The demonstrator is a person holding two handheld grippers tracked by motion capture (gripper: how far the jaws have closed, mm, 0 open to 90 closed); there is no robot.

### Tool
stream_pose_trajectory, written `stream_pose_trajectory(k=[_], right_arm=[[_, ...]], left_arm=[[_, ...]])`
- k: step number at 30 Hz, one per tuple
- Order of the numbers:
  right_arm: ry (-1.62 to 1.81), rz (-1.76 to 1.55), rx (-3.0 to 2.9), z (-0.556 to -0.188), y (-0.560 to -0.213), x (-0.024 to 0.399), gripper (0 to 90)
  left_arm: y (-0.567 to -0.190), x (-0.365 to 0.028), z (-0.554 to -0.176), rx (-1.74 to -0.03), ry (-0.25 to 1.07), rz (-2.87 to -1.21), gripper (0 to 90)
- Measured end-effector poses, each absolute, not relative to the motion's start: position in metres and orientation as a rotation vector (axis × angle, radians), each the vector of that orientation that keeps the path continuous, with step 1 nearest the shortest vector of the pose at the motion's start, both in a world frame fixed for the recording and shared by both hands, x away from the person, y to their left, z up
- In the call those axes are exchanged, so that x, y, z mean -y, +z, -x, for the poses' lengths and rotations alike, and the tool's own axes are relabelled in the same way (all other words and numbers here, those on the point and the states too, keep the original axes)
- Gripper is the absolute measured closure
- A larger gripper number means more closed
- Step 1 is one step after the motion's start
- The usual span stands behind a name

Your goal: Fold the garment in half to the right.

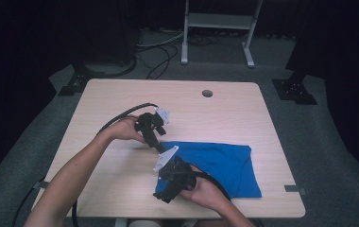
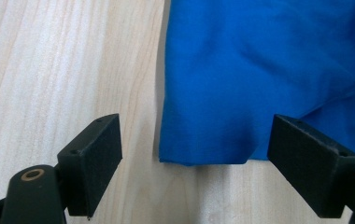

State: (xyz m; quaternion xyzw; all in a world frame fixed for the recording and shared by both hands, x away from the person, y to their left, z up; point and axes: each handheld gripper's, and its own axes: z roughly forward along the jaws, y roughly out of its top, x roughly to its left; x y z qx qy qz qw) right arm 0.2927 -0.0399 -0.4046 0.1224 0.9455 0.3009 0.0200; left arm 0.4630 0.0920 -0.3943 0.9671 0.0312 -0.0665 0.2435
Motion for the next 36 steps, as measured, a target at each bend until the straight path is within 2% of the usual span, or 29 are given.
stream_pose_trajectory(k=[30, 32, 36], right_arm=[[0.894, -0.307, -2.952, -0.2936, -0.4063, 0.0398, 14.8], [0.895, -0.308, -2.952, -0.2937, -0.4059, 0.0404, 14.8], [0.892, -0.308, -2.953, -0.2938, -0.4059, 0.0409, 14.8]], left_arm=[[-0.3936, -0.097, -0.4683, -0.08, -0.2, -2.628, 17.4], [-0.3953, -0.0985, -0.4692, -0.073, -0.208, -2.632, 21.5], [-0.3967, -0.0993, -0.4703, -0.076, -0.215, -2.627, 21.4]])
